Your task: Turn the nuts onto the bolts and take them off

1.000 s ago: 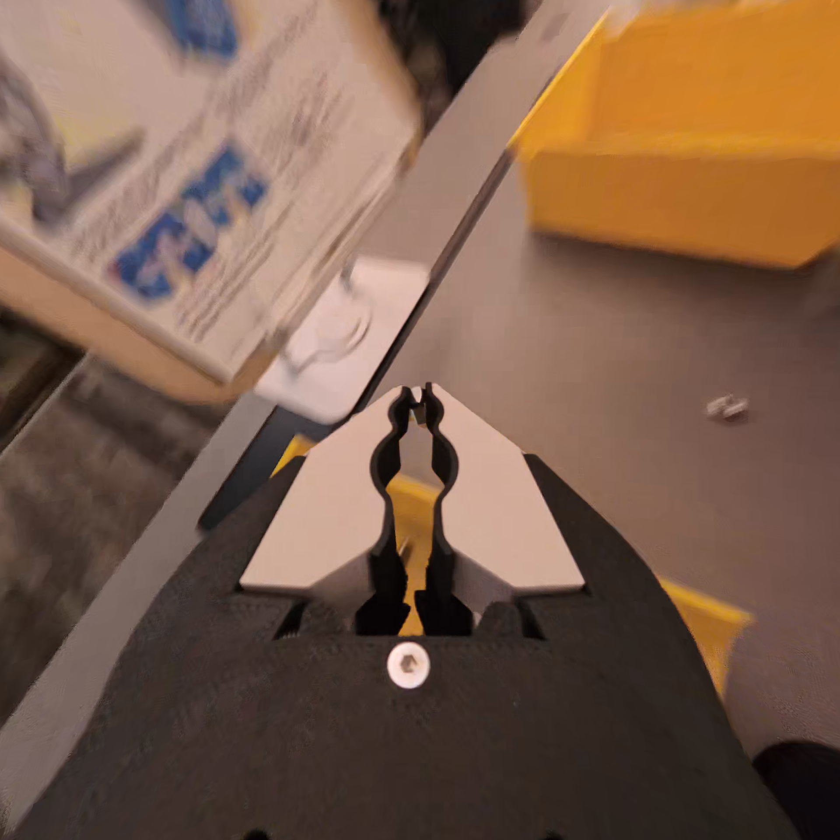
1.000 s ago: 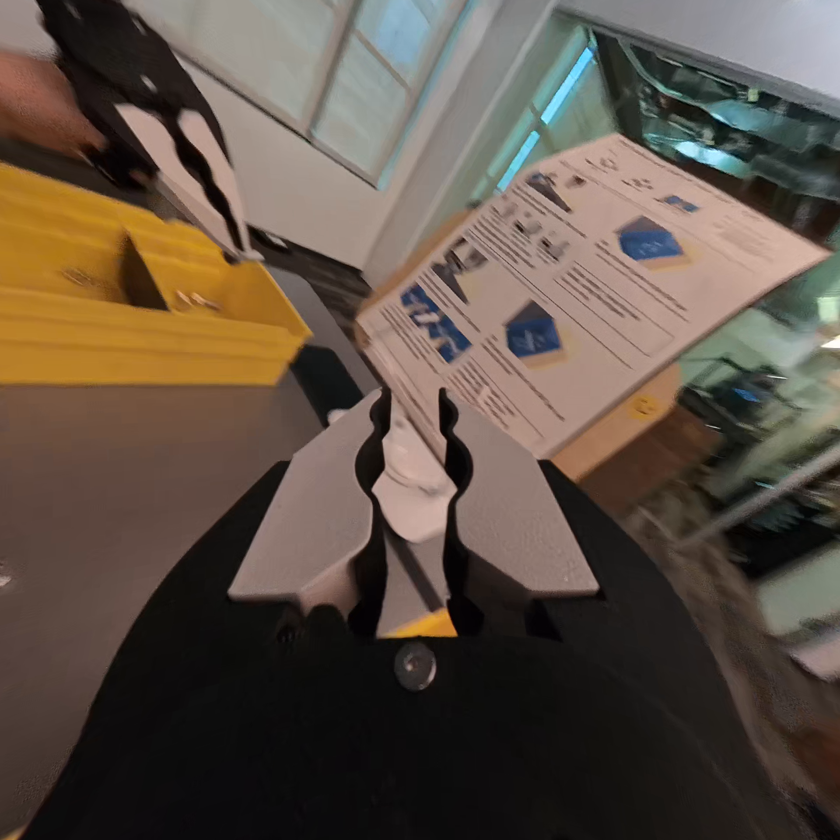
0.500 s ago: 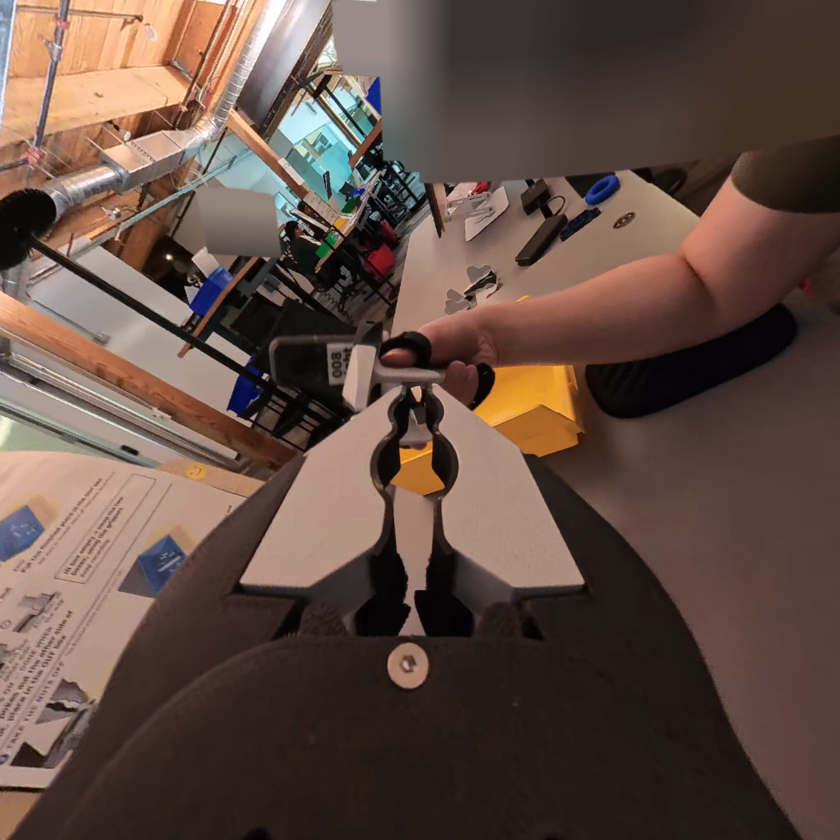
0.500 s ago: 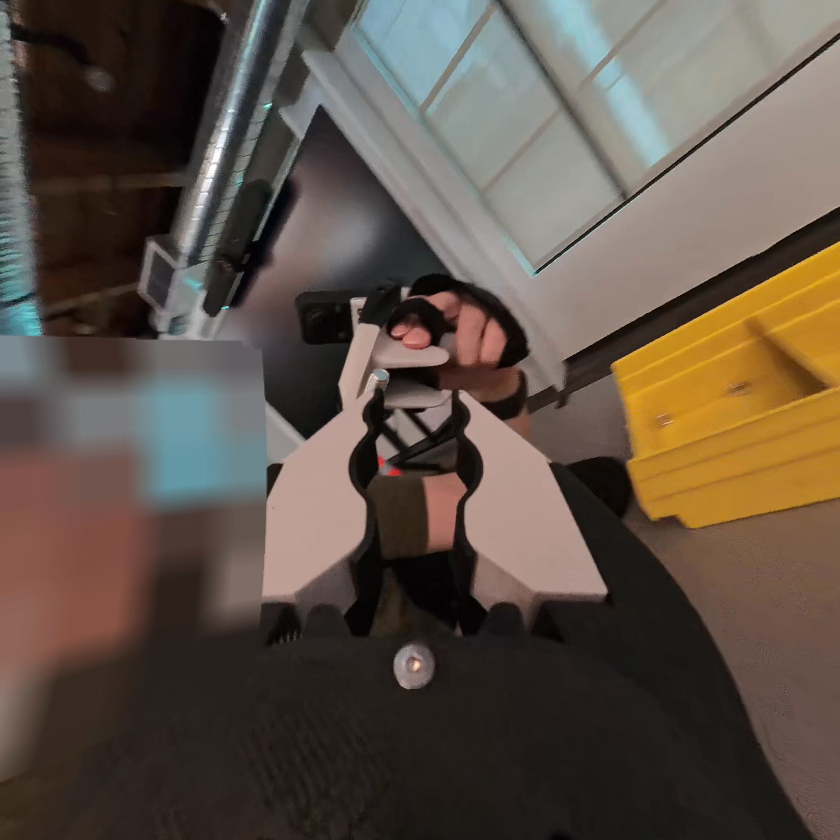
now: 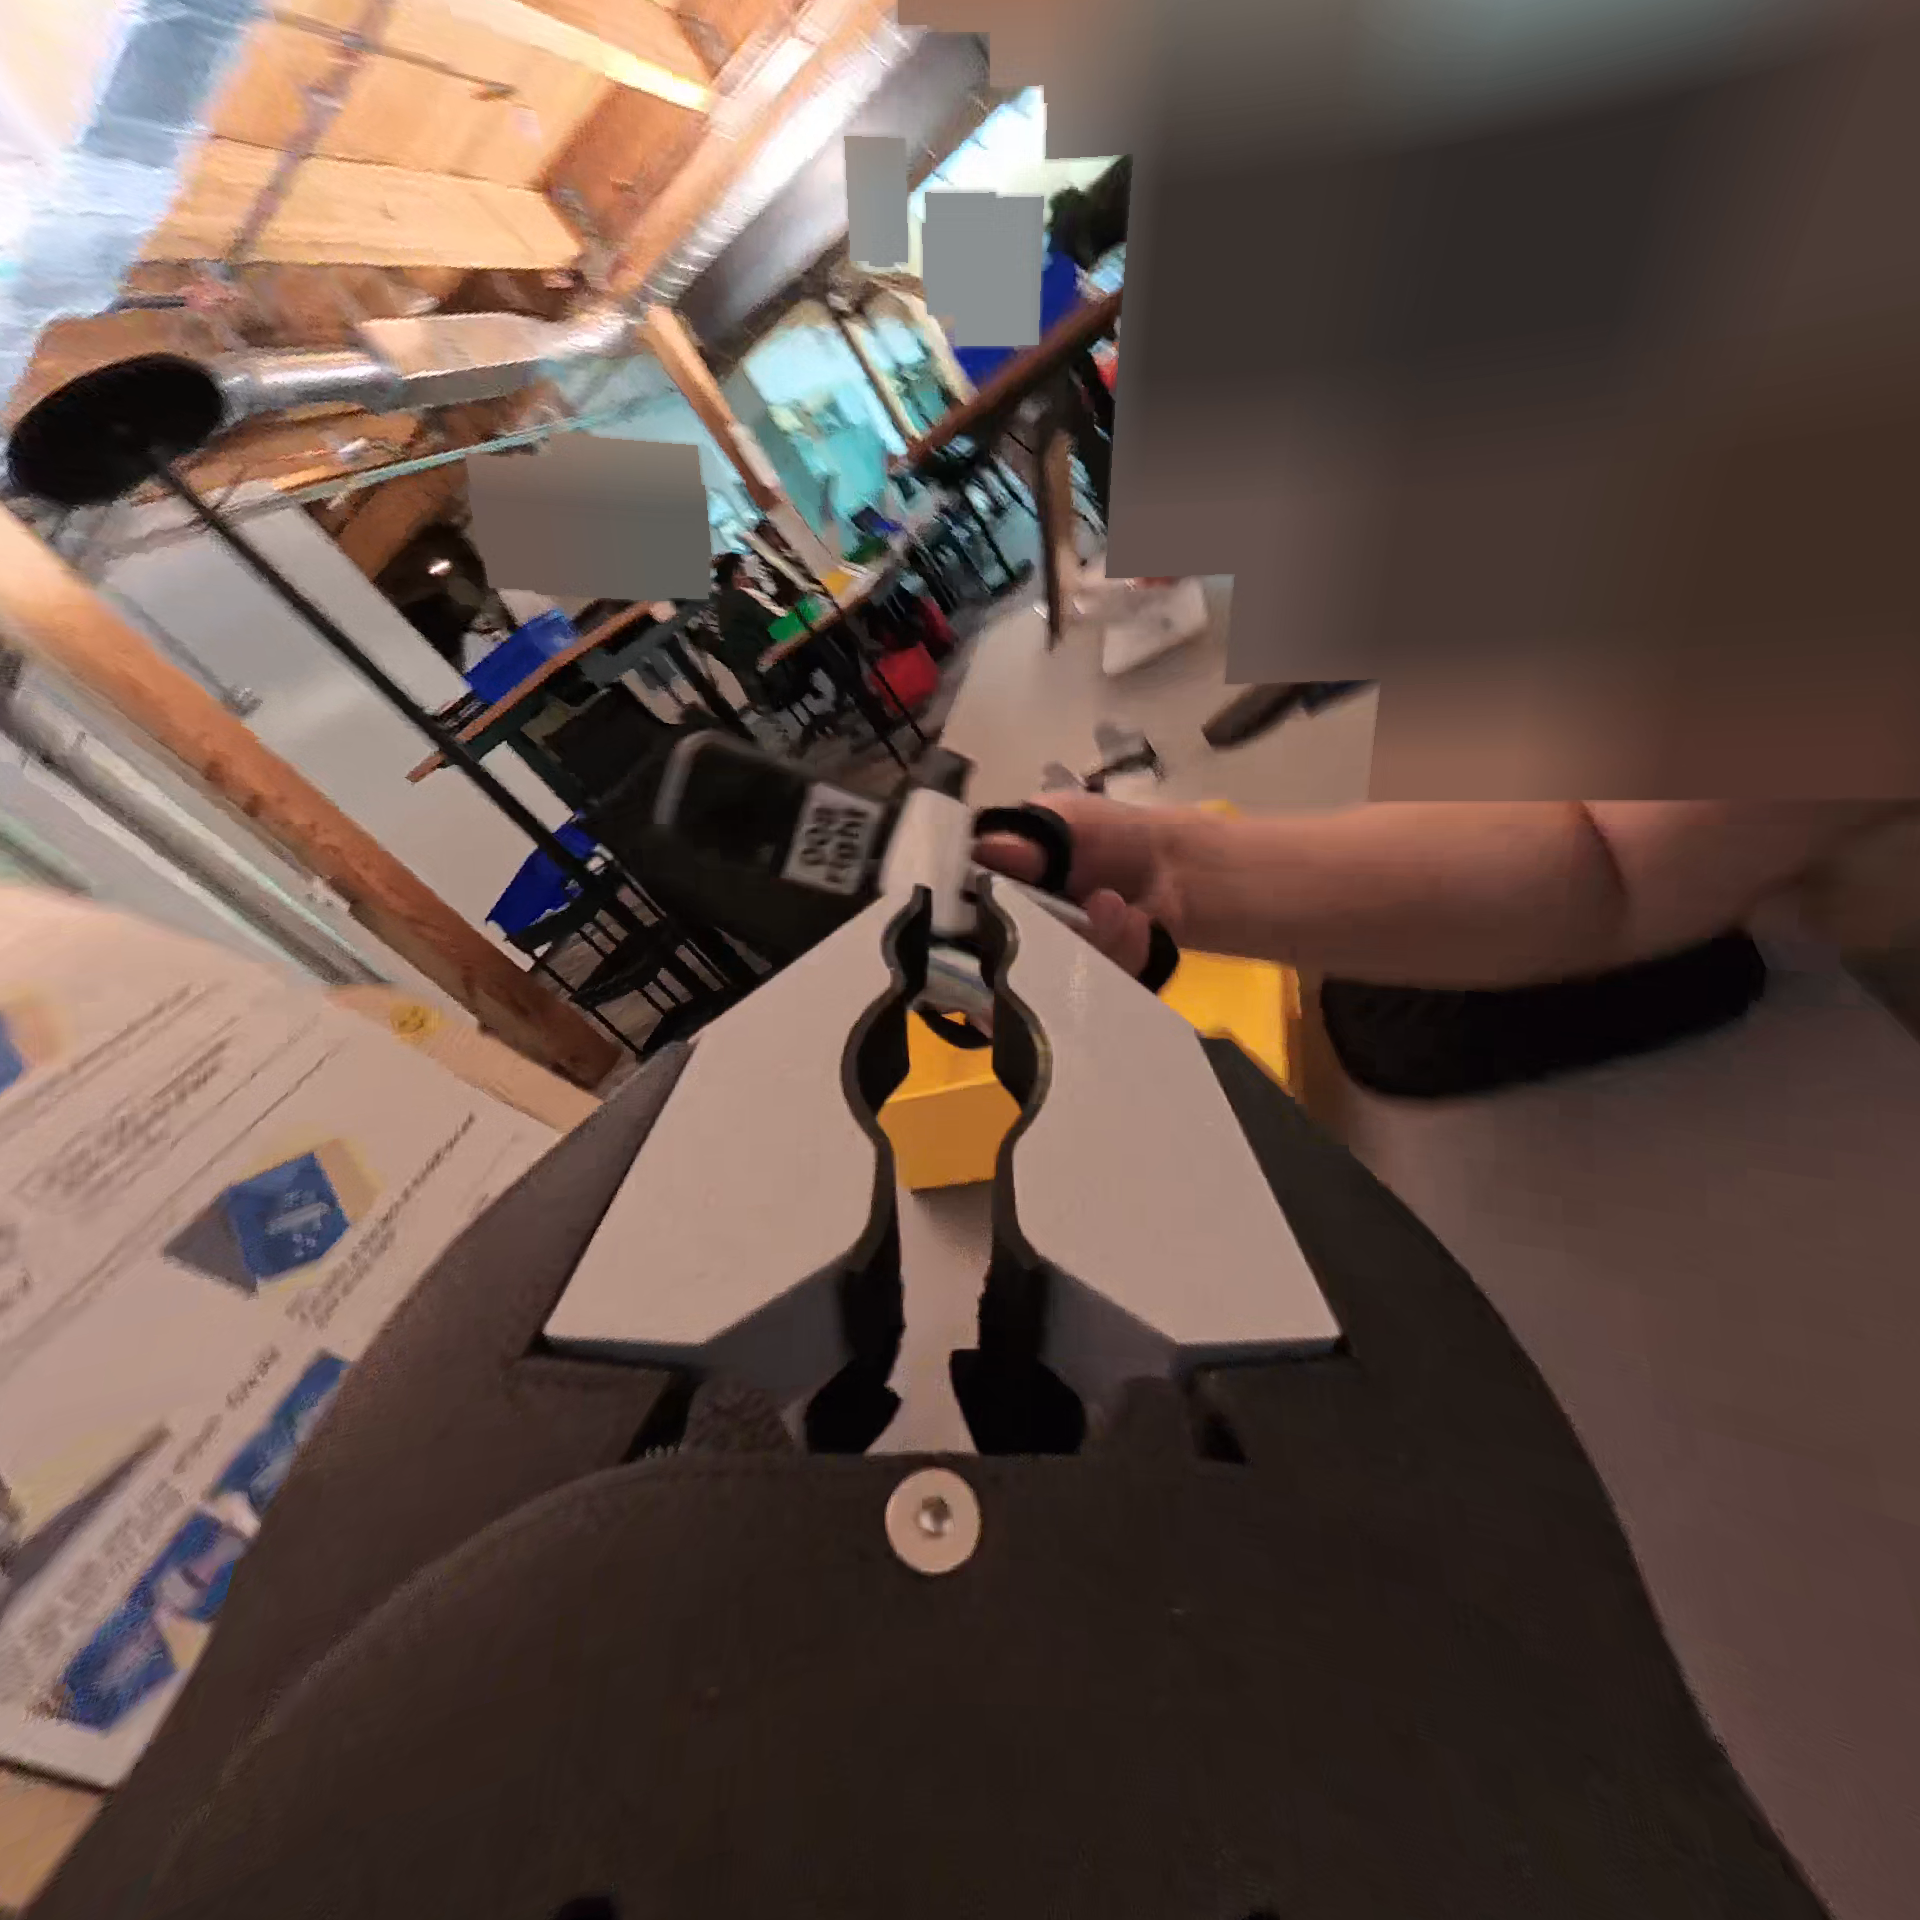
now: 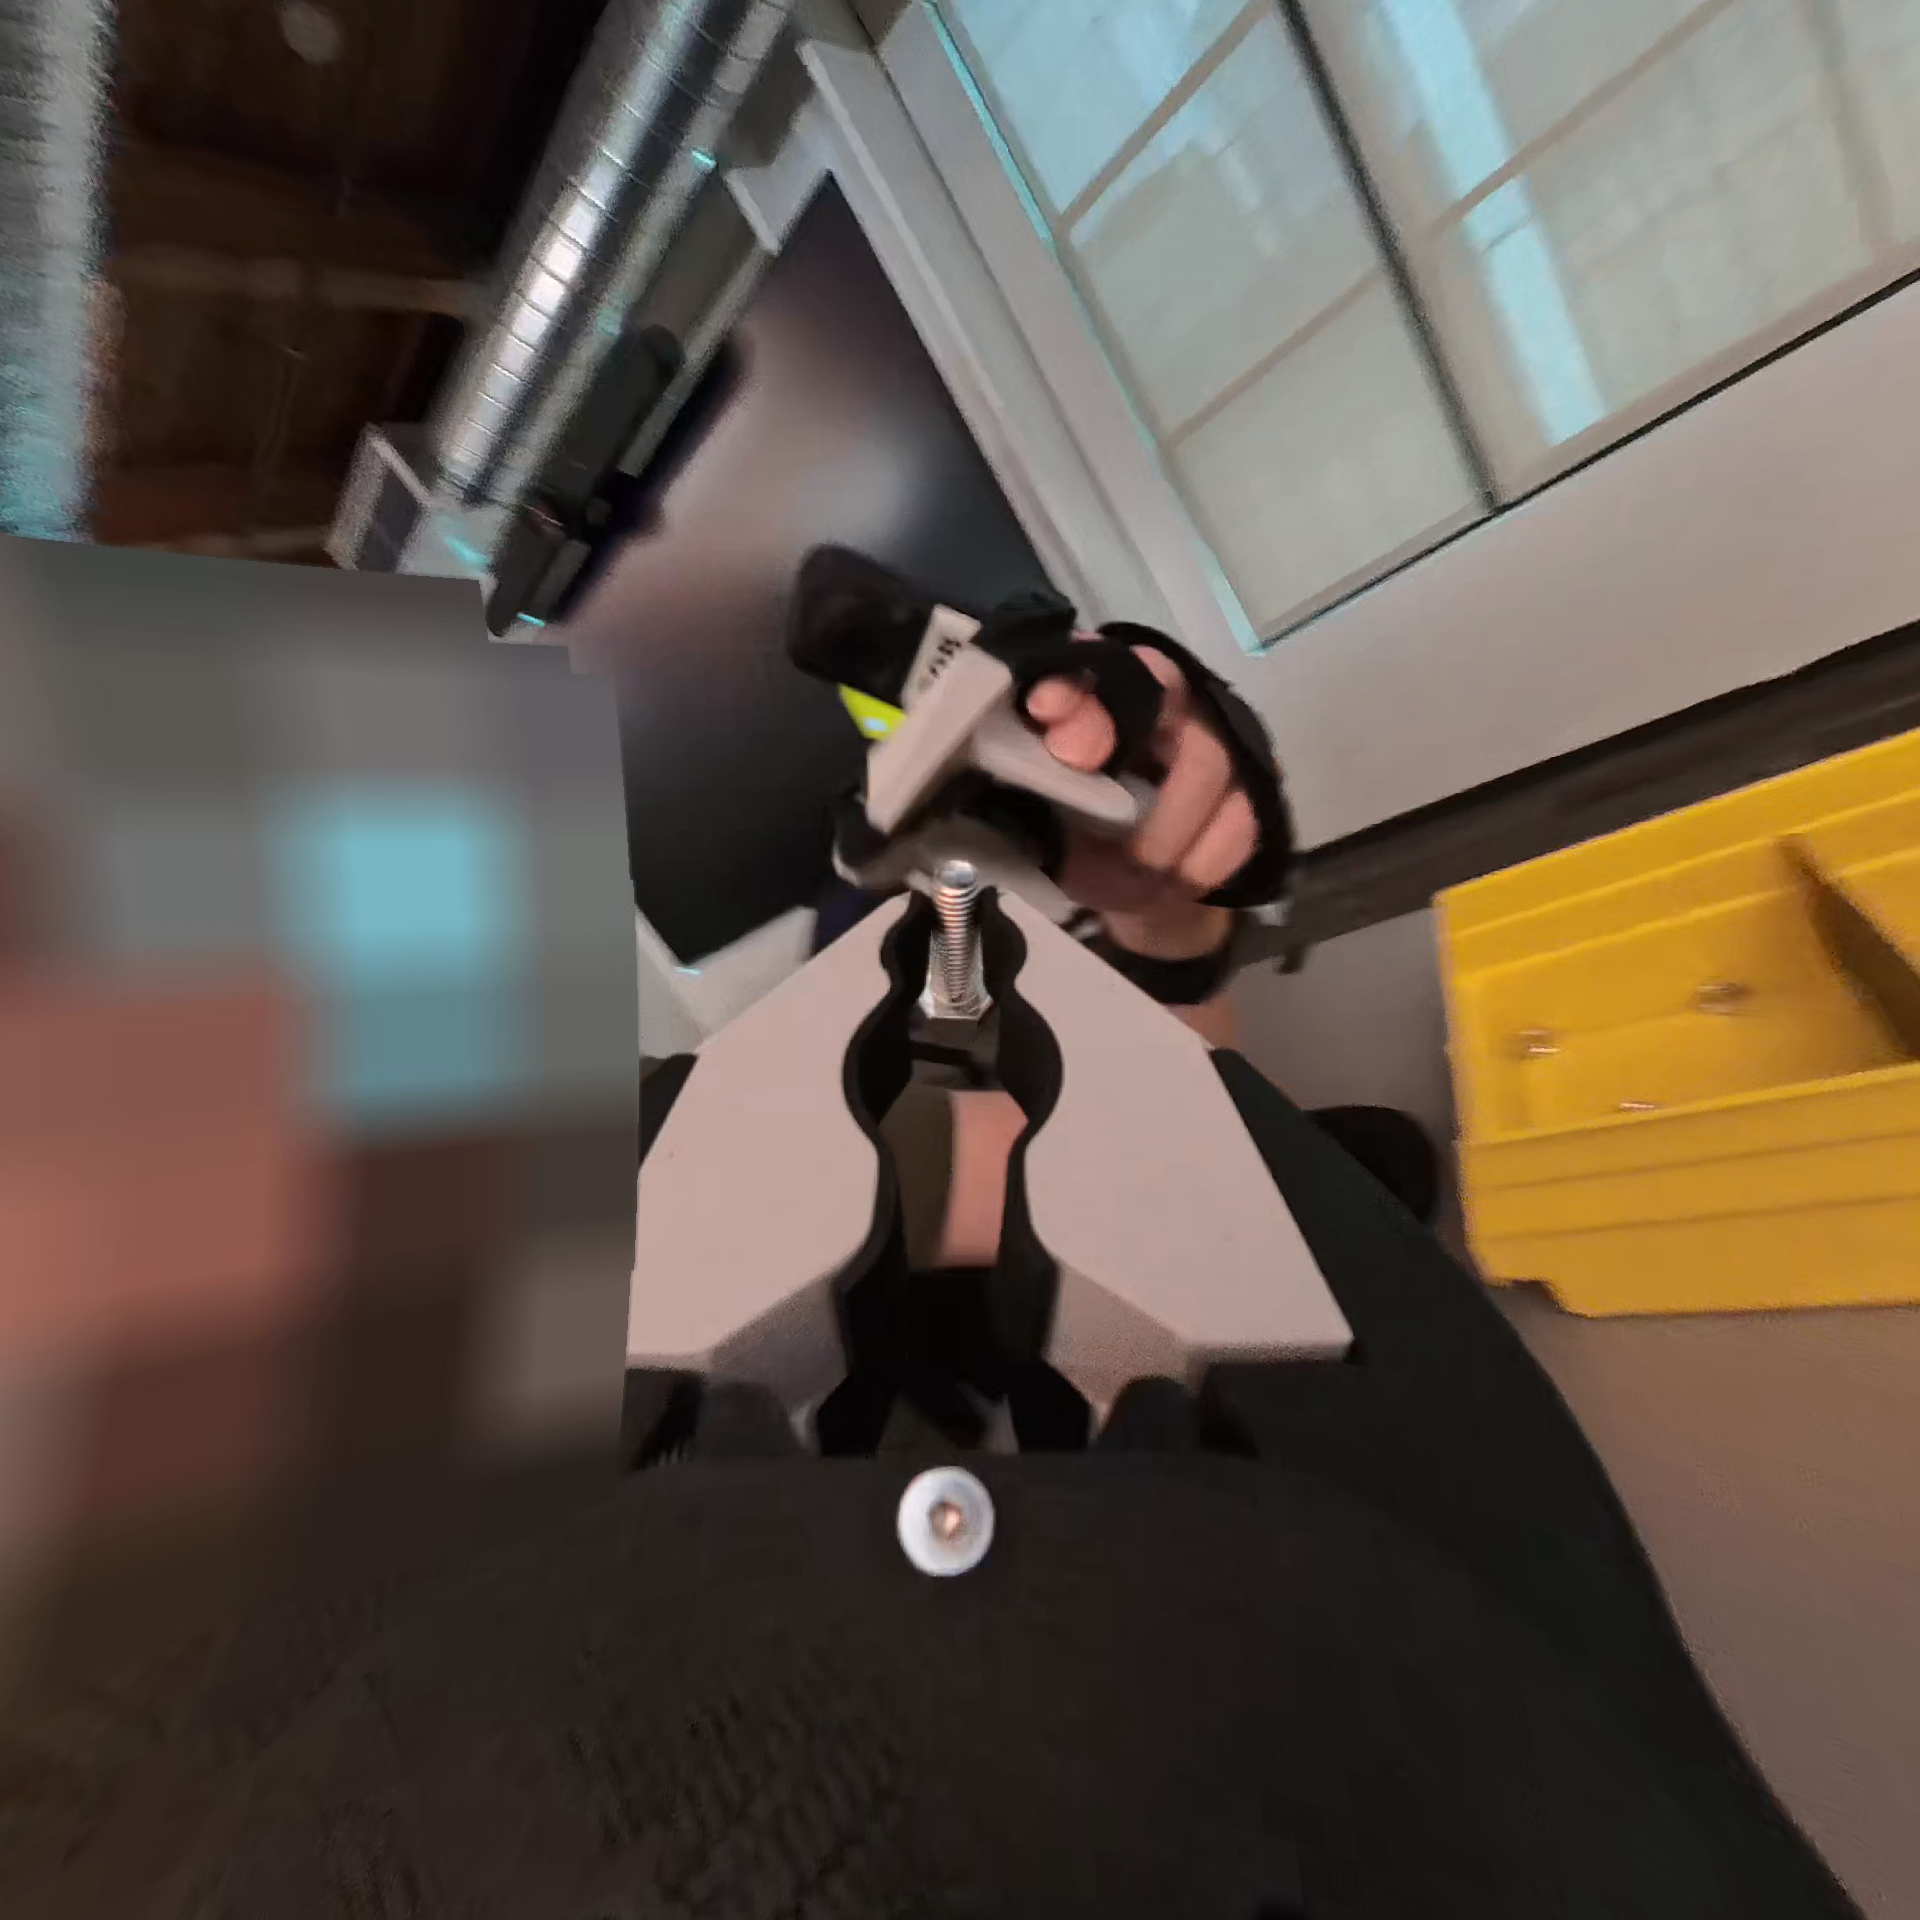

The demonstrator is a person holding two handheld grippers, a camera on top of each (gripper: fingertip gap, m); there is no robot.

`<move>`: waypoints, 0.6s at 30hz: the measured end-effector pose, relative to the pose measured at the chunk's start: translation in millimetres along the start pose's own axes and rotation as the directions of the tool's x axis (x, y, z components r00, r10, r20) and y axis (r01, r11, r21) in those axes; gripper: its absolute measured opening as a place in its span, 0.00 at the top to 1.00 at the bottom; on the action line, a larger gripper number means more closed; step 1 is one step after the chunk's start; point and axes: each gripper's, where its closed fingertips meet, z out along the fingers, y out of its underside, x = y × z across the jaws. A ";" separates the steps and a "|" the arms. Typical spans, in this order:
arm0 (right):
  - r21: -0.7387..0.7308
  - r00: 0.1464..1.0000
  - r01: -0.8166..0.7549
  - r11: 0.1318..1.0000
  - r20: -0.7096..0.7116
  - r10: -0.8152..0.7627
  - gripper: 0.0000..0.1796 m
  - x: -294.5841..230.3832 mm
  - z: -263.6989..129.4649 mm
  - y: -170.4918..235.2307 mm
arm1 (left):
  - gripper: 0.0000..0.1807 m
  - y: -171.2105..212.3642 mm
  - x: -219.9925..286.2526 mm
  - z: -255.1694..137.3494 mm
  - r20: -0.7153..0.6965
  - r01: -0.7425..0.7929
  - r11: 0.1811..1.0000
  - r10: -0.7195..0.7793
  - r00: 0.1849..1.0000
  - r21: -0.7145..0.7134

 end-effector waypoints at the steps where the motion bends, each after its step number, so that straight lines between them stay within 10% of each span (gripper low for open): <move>1: -0.016 0.995 0.067 0.998 -0.068 -0.068 0.96 6.3 -2.0 0.2 | 0.96 -2.2 -10.5 -2.9 0.030 0.083 0.996 -0.084 0.996 0.024; 7: -0.081 0.914 0.333 0.940 -0.216 -0.342 0.96 6.7 -6.3 -5.1 | 0.80 42.9 -17.2 7.8 0.012 0.557 0.813 -0.563 0.826 -0.167; 18: -0.170 0.876 0.356 0.919 -0.282 -0.391 0.96 20.7 -12.7 2.0 | 0.94 60.9 -1.4 24.7 -0.051 0.597 0.772 -0.620 0.783 -0.220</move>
